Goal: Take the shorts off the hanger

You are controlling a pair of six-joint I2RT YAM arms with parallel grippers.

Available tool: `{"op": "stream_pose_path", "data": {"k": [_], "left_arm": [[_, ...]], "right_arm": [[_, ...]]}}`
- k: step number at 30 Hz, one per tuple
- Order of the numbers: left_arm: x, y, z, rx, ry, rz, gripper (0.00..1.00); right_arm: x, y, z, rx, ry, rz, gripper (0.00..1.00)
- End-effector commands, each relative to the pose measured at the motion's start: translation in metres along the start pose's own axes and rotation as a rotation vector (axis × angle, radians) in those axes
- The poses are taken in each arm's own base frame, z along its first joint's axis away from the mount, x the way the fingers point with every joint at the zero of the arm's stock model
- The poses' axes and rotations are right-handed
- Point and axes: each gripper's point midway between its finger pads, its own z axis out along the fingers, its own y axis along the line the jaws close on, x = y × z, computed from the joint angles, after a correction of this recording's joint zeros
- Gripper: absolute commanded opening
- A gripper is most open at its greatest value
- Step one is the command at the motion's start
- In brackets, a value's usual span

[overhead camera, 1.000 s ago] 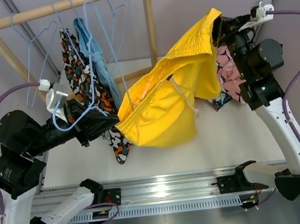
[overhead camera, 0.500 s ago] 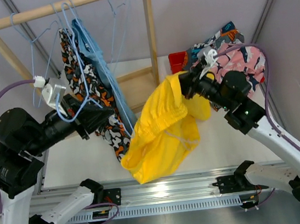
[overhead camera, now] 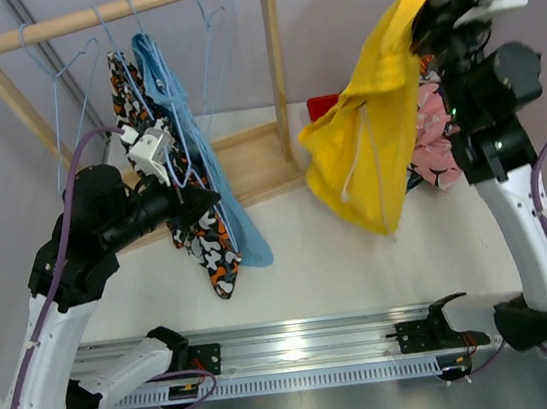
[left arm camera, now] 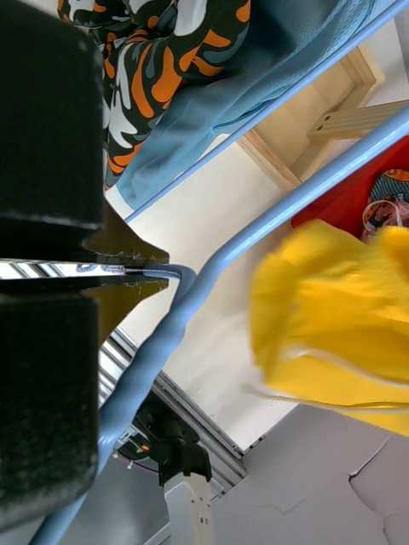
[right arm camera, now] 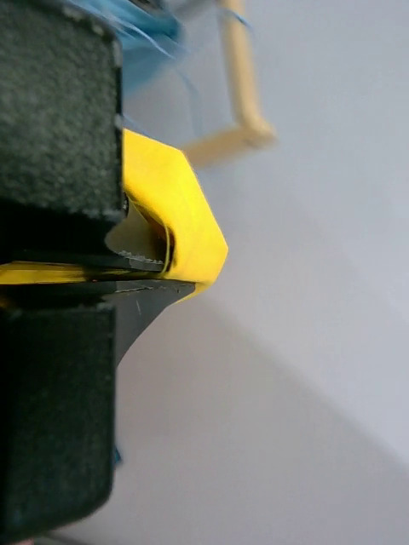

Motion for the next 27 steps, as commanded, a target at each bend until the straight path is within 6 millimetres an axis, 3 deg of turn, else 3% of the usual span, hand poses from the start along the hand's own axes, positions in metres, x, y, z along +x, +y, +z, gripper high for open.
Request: {"op": "stream_pose_path", "data": {"k": [1, 3, 4, 5, 7, 8, 10, 11, 12, 13, 14, 16, 17, 18, 19, 22, 24, 27], "left_arm": [[-0.015, -0.014, -0.009, 0.055, -0.055, 0.012, 0.0], [-0.018, -0.018, -0.004, 0.076, -0.044, 0.005, 0.0], [-0.019, -0.018, -0.002, 0.082, -0.044, 0.006, 0.0], [-0.018, -0.02, 0.017, 0.112, -0.005, 0.0, 0.0], [-0.025, -0.023, 0.02, 0.13, -0.012, 0.009, 0.0], [-0.023, -0.022, 0.035, 0.145, 0.026, 0.001, 0.0], [-0.042, -0.024, 0.042, 0.151, 0.004, 0.018, 0.0], [-0.04, -0.016, 0.06, 0.143, 0.04, 0.002, 0.0], [-0.06, -0.019, 0.059, 0.155, 0.001, 0.016, 0.0], [-0.064, -0.015, 0.067, 0.158, 0.006, 0.008, 0.0], [-0.071, -0.005, 0.081, 0.171, 0.018, -0.021, 0.0], [-0.085, 0.006, 0.092, 0.172, 0.0, -0.042, 0.0], [-0.095, 0.009, 0.095, 0.175, -0.015, -0.046, 0.0], [-0.094, 0.03, 0.111, 0.15, 0.012, -0.08, 0.0], [-0.115, 0.03, 0.106, 0.15, -0.031, -0.061, 0.0], [-0.128, 0.057, 0.121, 0.137, -0.02, -0.11, 0.0], [-0.144, 0.07, 0.117, 0.12, -0.067, -0.12, 0.0], [-0.152, 0.085, 0.11, 0.093, -0.094, -0.132, 0.0]], "right_arm": [[-0.06, -0.042, 0.041, 0.155, -0.205, -0.016, 0.0], [-0.066, -0.065, 0.056, 0.209, -0.249, -0.037, 0.0], [-0.082, -0.071, 0.062, 0.222, -0.308, -0.035, 0.0], [-0.049, -0.109, 0.096, 0.279, -0.294, -0.045, 0.0], [-0.047, -0.118, 0.102, 0.297, -0.324, -0.043, 0.0], [-0.02, -0.137, 0.116, 0.321, -0.301, -0.054, 0.0], [0.001, -0.154, 0.127, 0.356, -0.302, -0.055, 0.0], [0.041, -0.167, 0.139, 0.375, -0.231, -0.048, 0.0], [0.06, -0.172, 0.144, 0.381, -0.193, -0.038, 0.0], [0.082, -0.176, 0.147, 0.385, -0.146, -0.03, 0.01], [0.118, -0.183, 0.148, 0.399, -0.056, -0.023, 0.03], [0.145, -0.183, 0.142, 0.396, -0.009, 0.016, 0.1], [0.196, -0.188, 0.126, 0.403, 0.083, 0.033, 0.13], [0.176, -0.179, 0.119, 0.377, 0.009, 0.058, 0.18], [0.182, -0.175, 0.11, 0.356, 0.002, 0.091, 0.18], [0.198, -0.168, 0.075, 0.349, 0.0, 0.141, 0.19], [0.201, -0.165, 0.052, 0.354, 0.006, 0.152, 0.19], [0.203, -0.155, 0.033, 0.338, 0.008, 0.159, 0.18]]}}
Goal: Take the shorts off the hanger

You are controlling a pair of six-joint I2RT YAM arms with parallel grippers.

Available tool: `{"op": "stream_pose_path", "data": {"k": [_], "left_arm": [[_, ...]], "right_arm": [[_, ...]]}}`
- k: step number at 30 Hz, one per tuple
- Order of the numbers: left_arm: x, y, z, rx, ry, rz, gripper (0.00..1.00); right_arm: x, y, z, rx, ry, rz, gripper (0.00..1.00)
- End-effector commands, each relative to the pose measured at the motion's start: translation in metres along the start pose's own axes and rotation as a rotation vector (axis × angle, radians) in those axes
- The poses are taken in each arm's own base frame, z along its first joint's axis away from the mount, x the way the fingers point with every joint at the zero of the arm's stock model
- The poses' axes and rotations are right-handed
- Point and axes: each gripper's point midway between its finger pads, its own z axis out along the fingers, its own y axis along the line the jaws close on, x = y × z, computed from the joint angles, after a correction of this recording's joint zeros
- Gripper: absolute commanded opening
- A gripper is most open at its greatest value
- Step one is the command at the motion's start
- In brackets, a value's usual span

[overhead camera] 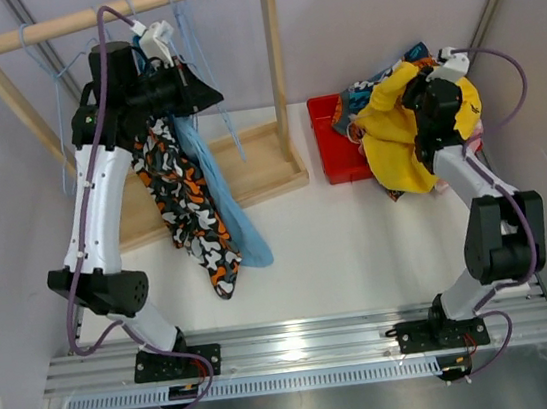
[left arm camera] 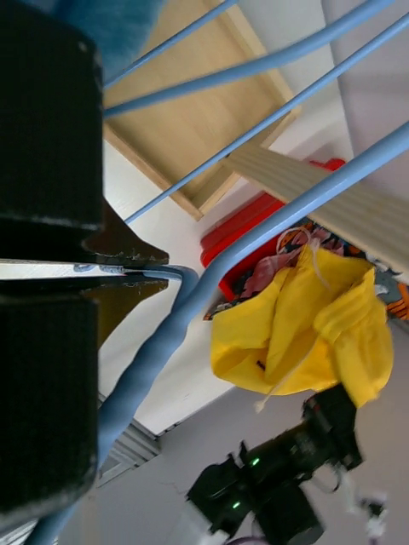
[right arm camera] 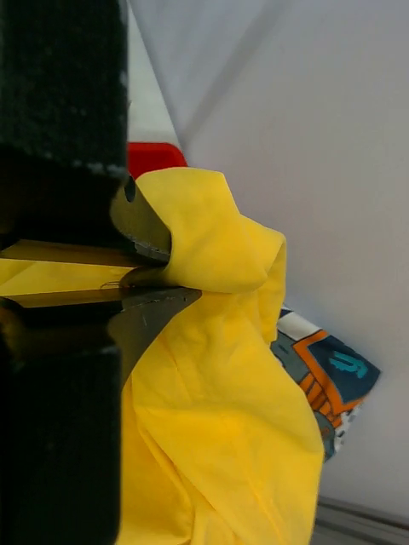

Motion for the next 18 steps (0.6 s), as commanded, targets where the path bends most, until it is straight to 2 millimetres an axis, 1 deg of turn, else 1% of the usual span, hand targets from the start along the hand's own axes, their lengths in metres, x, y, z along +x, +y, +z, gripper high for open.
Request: {"op": "stream_pose_path", "data": {"k": [1, 2, 3, 4, 5, 6, 7, 8, 9, 10, 11, 12, 14, 16, 18], "left_arm": [[-0.039, -0.021, -0.033, 0.036, -0.127, 0.05, 0.0], [-0.043, -0.022, -0.038, 0.025, -0.146, 0.064, 0.0], [-0.048, -0.026, -0.042, 0.022, -0.168, 0.08, 0.0], [-0.053, -0.028, -0.046, 0.017, -0.185, 0.089, 0.0], [-0.057, -0.032, -0.051, 0.017, -0.202, 0.101, 0.0], [-0.067, -0.044, -0.062, 0.023, -0.24, 0.131, 0.0], [-0.071, -0.047, -0.067, 0.017, -0.257, 0.142, 0.0], [-0.075, -0.049, -0.073, 0.003, -0.279, 0.159, 0.0], [-0.078, -0.056, -0.081, 0.005, -0.298, 0.177, 0.0], [-0.078, -0.057, -0.085, -0.003, -0.307, 0.182, 0.0], [-0.079, -0.06, -0.089, -0.004, -0.315, 0.193, 0.0], [-0.08, -0.064, -0.095, -0.002, -0.328, 0.203, 0.0], [-0.081, -0.068, -0.1, -0.001, -0.338, 0.211, 0.0], [-0.084, -0.075, -0.107, 0.005, -0.36, 0.225, 0.0], [-0.085, -0.076, -0.108, 0.005, -0.365, 0.228, 0.0]], "right_arm": [[-0.107, 0.036, -0.047, -0.129, -0.312, 0.101, 0.18], [-0.101, 0.035, -0.051, -0.128, -0.295, 0.098, 0.17], [-0.089, 0.033, -0.055, -0.127, -0.269, 0.093, 0.17], [-0.089, 0.035, -0.062, -0.138, -0.268, 0.094, 0.17], [-0.083, 0.036, -0.064, -0.141, -0.258, 0.095, 0.17], [-0.077, 0.036, -0.066, -0.142, -0.246, 0.097, 0.16], [-0.065, 0.034, -0.069, -0.139, -0.221, 0.096, 0.16], [-0.06, 0.035, -0.072, -0.141, -0.209, 0.097, 0.16], [-0.053, 0.035, -0.074, -0.139, -0.193, 0.111, 0.15], [-0.048, 0.035, -0.075, -0.142, -0.18, 0.118, 0.15], [-0.038, 0.033, -0.079, -0.141, -0.16, 0.122, 0.14], [-0.033, 0.036, -0.081, -0.145, -0.148, 0.131, 0.14], [-0.02, 0.037, -0.085, -0.146, -0.124, 0.131, 0.14], [-0.013, 0.041, -0.09, -0.152, -0.112, 0.129, 0.13], [-0.009, 0.04, -0.093, -0.148, -0.104, 0.128, 0.12]]}}
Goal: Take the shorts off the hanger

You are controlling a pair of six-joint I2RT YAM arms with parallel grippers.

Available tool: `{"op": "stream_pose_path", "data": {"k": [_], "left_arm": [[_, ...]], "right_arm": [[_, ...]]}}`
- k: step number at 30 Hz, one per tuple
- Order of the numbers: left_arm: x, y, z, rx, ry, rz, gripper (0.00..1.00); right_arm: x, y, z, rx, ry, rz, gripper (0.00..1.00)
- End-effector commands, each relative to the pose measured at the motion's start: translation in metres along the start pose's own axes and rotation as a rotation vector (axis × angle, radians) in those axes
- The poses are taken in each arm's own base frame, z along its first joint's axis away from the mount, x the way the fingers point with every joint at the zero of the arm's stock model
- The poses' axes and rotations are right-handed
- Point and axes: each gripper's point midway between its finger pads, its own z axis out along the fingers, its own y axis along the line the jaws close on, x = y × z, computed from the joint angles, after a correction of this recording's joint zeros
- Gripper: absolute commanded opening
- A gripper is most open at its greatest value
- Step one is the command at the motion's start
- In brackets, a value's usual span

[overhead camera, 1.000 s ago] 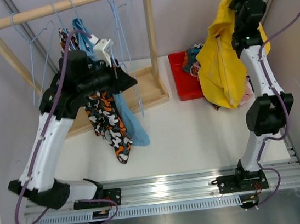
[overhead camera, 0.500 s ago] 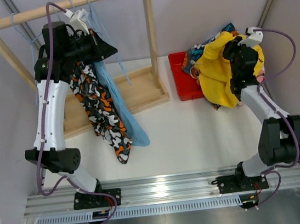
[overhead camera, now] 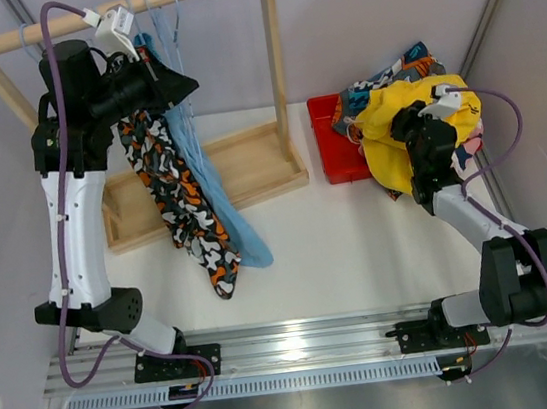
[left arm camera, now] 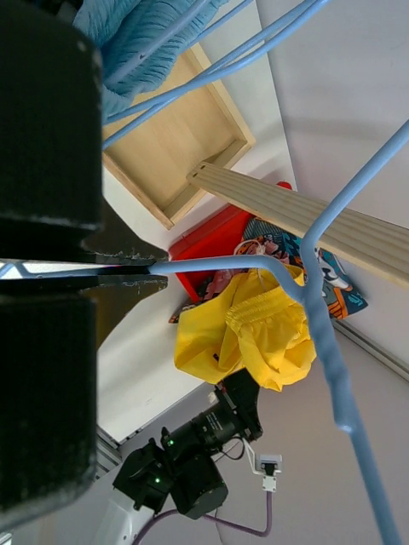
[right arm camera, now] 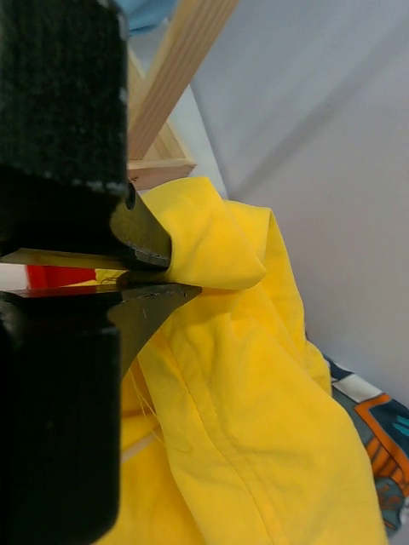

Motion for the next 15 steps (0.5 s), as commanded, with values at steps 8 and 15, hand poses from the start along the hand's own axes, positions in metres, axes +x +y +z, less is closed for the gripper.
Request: {"op": "stream_pose_path", "data": {"k": [8, 15], "left_arm": [[-0.06, -0.053, -0.04, 0.112, -0.224, 0.157, 0.0], [-0.052, -0.054, 0.003, 0.23, -0.169, 0.067, 0.0]], "right_arm": [[-0.024, 0.011, -0.02, -0.021, -0.072, 0.023, 0.11], [-0.019, 0.006, -0.03, -0.011, -0.065, 0.037, 0.11]]}}
